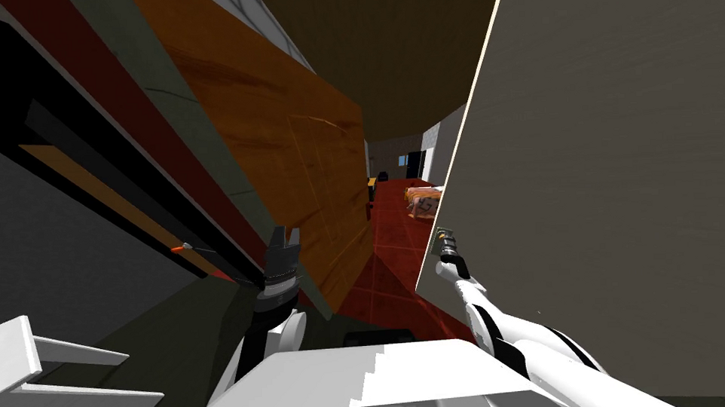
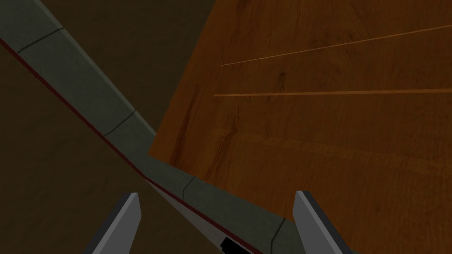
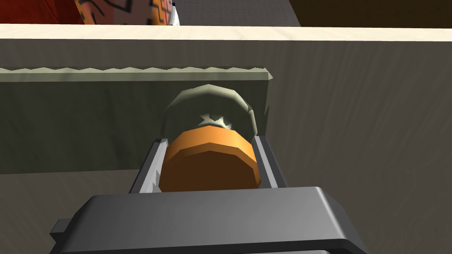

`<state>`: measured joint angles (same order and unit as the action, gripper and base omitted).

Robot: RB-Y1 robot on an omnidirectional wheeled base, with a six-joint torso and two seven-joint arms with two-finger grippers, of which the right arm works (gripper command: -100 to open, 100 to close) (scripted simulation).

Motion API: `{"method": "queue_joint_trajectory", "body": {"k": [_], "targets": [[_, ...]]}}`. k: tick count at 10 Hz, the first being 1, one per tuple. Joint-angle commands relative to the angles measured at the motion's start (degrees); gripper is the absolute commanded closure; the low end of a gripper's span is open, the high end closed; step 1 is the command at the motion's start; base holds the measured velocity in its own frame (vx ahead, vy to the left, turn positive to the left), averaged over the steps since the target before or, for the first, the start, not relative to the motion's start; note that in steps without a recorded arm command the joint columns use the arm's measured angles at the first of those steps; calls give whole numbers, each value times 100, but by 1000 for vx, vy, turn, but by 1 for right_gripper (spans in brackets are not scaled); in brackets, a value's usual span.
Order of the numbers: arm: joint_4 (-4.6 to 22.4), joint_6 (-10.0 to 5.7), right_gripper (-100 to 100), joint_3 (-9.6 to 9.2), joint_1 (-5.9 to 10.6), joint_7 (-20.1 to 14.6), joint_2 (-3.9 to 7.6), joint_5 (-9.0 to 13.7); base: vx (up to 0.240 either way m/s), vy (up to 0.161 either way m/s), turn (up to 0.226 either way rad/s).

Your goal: Push the door open

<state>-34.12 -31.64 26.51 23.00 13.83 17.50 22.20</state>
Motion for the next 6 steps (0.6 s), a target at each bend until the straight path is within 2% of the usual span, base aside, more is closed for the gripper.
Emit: {"method": "queue_joint_trajectory", "body": {"k": [1, 6], "targets": [[11, -70, 100, 209, 67, 167, 22, 39, 102, -33, 11], [263, -122, 100, 730, 315, 691, -185, 133, 96, -33, 10]]}}
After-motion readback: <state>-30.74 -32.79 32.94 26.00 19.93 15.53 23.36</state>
